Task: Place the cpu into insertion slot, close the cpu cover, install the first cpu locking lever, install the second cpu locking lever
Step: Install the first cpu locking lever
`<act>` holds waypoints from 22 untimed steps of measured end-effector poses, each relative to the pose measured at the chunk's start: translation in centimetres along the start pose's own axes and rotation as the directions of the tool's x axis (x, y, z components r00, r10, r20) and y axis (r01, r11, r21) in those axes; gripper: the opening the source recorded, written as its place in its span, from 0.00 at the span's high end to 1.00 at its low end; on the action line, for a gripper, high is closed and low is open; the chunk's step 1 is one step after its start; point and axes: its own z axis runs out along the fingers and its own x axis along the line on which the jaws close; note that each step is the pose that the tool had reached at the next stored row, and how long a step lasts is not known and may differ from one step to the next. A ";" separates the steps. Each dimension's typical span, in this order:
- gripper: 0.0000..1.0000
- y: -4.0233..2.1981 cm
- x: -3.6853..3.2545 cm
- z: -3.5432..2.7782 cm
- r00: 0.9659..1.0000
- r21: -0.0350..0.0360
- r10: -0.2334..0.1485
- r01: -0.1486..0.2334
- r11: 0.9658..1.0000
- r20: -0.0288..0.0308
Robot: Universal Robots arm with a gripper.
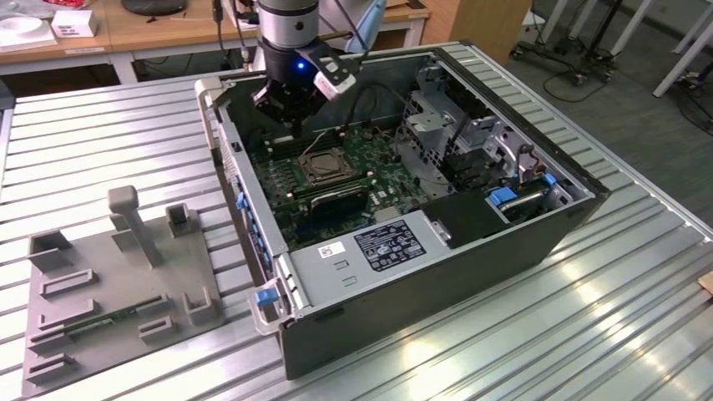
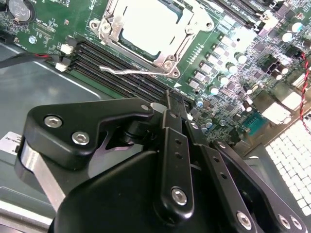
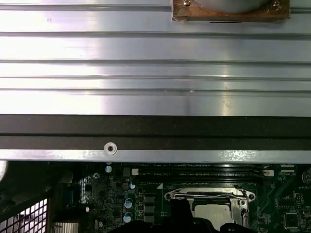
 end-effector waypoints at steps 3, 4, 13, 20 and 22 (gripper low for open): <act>0.89 0.00 -0.01 0.00 1.000 0.000 0.000 0.000 1.000 0.000; 0.89 0.00 -0.04 0.02 1.000 -0.001 0.000 0.000 1.000 0.000; 0.89 -0.03 -0.84 0.49 1.000 -0.019 0.001 -0.001 1.000 0.000; 0.89 -0.07 -1.24 0.99 1.000 -0.043 0.003 -0.003 0.999 0.000; 0.89 -0.07 -1.26 1.00 1.000 -0.043 0.003 -0.003 0.999 0.000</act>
